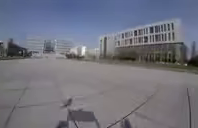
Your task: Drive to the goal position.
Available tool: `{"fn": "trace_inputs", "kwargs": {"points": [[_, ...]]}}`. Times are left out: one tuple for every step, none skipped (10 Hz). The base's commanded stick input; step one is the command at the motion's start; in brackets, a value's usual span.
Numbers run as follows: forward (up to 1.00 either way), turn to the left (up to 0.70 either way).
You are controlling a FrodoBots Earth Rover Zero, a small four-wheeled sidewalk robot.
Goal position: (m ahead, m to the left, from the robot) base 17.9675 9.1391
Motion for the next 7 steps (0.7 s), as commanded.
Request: {"fn": "trace_inputs", "kwargs": {"points": [[1.0,0.0],[1.0,0.01],[1.0,0.0],[1.0,0.0],[1.0,0.04],[1.0,0.15],[1.0,0.28]]}}
